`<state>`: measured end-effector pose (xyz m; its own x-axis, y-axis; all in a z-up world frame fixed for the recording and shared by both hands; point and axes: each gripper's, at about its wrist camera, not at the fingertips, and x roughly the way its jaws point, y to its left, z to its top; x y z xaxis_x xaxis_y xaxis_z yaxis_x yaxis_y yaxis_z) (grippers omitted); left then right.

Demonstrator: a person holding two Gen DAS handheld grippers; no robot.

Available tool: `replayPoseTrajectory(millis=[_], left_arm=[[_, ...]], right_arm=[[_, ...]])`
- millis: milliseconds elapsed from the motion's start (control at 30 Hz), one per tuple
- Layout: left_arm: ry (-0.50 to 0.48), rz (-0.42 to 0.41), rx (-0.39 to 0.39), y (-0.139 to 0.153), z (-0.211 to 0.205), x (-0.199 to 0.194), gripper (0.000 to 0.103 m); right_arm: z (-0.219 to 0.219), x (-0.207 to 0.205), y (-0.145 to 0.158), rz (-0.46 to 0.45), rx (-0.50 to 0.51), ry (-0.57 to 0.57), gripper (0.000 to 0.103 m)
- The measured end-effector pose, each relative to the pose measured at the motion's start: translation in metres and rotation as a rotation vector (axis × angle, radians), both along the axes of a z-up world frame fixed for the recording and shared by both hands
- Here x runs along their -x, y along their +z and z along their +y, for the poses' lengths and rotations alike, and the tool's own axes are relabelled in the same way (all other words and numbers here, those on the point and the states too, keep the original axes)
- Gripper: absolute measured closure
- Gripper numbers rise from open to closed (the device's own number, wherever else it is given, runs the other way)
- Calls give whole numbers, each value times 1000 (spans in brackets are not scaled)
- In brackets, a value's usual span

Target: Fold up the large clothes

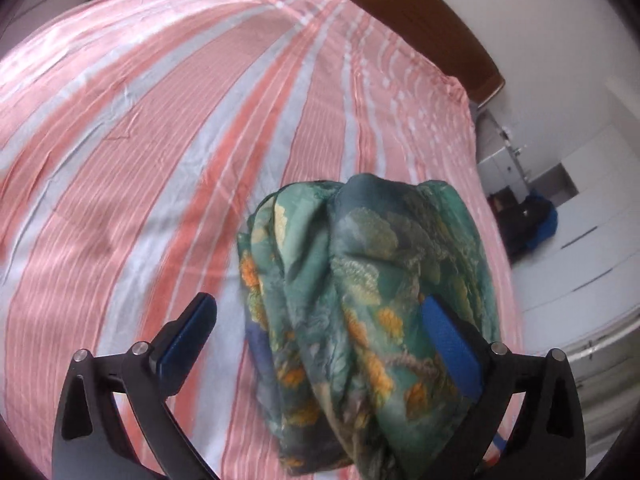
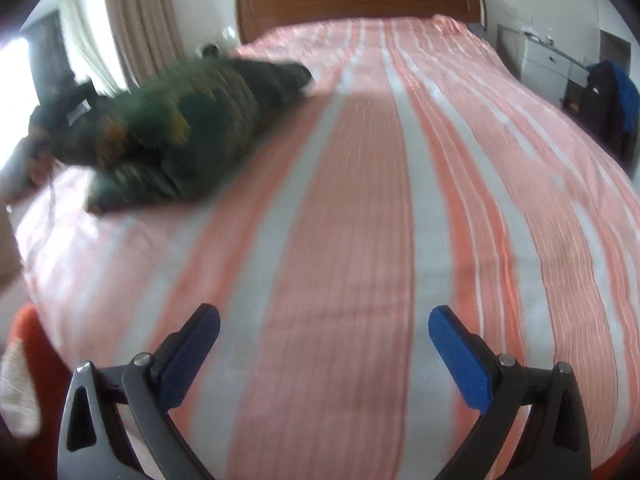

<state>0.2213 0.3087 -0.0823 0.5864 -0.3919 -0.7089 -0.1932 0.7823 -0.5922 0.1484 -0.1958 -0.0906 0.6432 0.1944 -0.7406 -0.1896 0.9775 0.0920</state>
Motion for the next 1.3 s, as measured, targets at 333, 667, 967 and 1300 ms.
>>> replayPoseTrajectory(millis=[333, 667, 967, 1300], left_arm=[[26, 71, 416, -63, 34, 19, 1], [28, 38, 428, -62, 46, 23, 1], [-145, 47, 409, -70, 4, -13, 0], [-171, 111, 260, -72, -24, -59, 11]], right_arm=[[145, -54, 105, -195, 15, 452, 3], [316, -159, 11, 255, -170, 723, 23], [306, -168, -7, 257, -225, 704, 36], [265, -122, 59, 124, -319, 688, 34]])
